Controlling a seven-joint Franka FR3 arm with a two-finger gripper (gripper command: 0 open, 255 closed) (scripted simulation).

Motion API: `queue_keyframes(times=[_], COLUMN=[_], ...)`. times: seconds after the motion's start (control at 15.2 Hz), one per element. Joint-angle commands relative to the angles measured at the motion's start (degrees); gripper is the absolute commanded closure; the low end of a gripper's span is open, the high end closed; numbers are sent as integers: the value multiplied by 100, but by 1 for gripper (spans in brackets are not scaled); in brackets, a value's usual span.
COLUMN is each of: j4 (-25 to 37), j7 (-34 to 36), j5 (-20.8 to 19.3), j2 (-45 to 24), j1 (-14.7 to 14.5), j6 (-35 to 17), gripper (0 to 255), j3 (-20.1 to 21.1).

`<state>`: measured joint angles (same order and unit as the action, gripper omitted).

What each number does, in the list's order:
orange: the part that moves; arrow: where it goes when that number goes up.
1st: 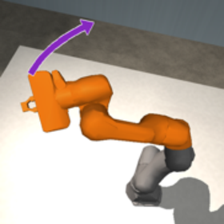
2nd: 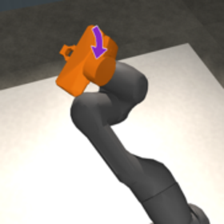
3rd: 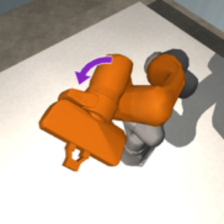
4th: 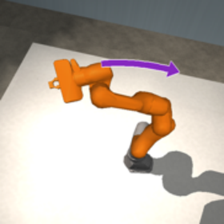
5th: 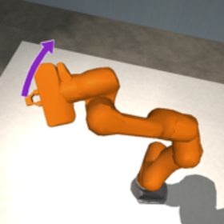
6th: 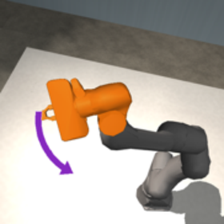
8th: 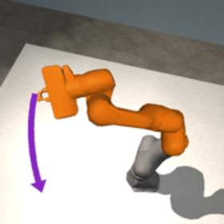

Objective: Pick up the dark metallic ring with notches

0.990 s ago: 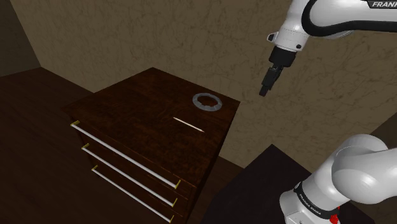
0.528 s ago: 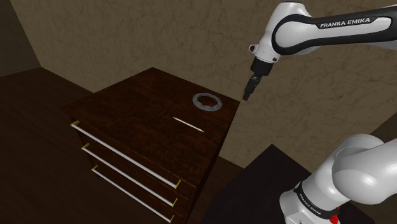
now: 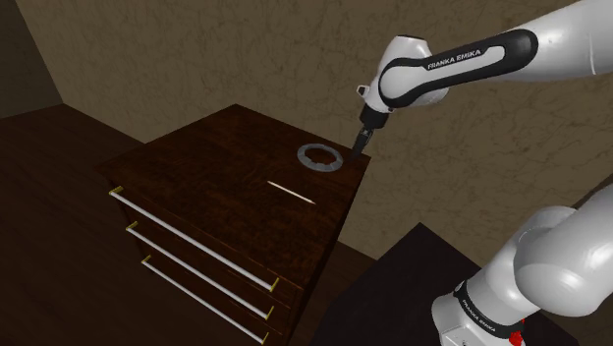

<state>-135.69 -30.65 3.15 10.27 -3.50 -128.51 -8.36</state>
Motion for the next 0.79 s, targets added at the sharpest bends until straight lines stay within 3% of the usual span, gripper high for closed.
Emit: queue_keyframes(times=[0.0,0.73], j4=[198,1801], j7=[-206,-1408], j5=[95,722], j2=[-455,-2847], j1=[-50,5], j6=[-334,-1478], gripper=[0,0], j3=[-15,149])
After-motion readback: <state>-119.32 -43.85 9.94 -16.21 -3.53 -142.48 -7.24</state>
